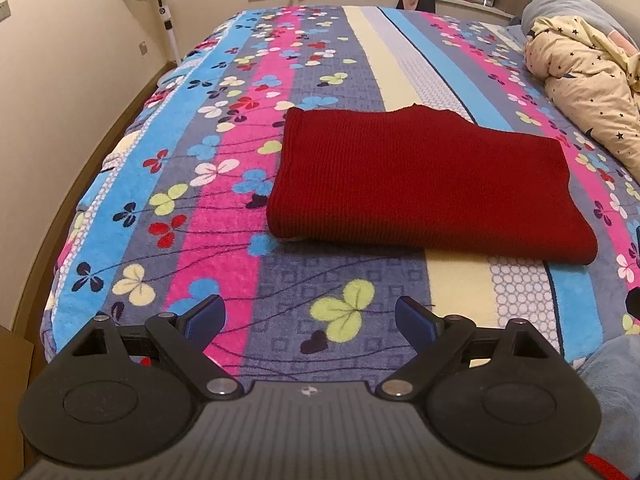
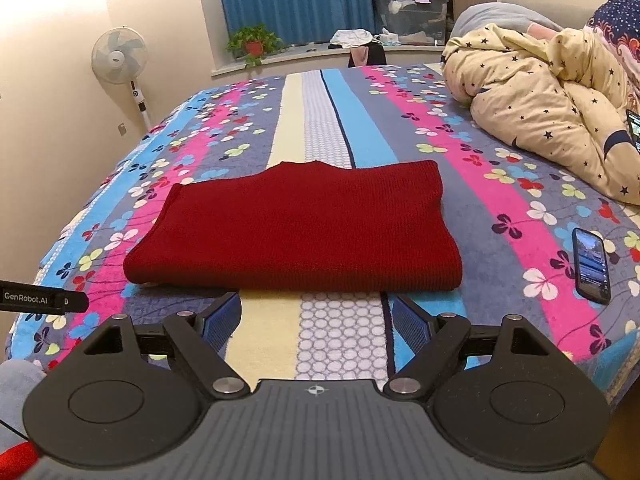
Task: Fold small clothes
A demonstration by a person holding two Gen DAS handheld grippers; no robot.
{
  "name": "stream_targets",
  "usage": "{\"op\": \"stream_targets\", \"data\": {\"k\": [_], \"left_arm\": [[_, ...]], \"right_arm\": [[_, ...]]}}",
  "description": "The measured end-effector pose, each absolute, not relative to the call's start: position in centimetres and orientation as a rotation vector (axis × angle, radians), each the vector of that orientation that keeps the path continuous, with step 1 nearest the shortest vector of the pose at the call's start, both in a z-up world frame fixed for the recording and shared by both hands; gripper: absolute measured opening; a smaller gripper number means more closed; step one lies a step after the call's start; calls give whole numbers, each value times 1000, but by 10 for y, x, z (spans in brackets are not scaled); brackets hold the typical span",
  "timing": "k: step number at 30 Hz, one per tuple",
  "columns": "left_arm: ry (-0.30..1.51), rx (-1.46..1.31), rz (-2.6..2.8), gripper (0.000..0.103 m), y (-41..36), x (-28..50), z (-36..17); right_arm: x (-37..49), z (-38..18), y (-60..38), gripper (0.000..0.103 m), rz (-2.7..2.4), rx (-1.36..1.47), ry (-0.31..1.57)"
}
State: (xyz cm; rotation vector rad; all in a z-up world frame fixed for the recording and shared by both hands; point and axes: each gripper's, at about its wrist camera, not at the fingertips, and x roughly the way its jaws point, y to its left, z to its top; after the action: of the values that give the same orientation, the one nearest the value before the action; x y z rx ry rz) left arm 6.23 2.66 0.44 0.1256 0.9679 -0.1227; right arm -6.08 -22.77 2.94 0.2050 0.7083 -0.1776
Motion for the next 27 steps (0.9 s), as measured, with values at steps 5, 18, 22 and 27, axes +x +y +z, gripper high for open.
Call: {"op": "stream_targets", "data": {"k": [5,18,22,27], "left_arm": [[990,131,-125,95,24,71,-3],[1050,143,-120,95,17,100,-26],[1075,139,-118,95,16,111,-36],[1092,129,-80,95,23,135,-48]], "right_arm": [[-53,24,-231,84,-182,211,726],[-19,-10,-259,84,-242,307,819],[-7,-24,-274,84,-267,365,841],[13,-61,-333,84,-285,700,823]]}}
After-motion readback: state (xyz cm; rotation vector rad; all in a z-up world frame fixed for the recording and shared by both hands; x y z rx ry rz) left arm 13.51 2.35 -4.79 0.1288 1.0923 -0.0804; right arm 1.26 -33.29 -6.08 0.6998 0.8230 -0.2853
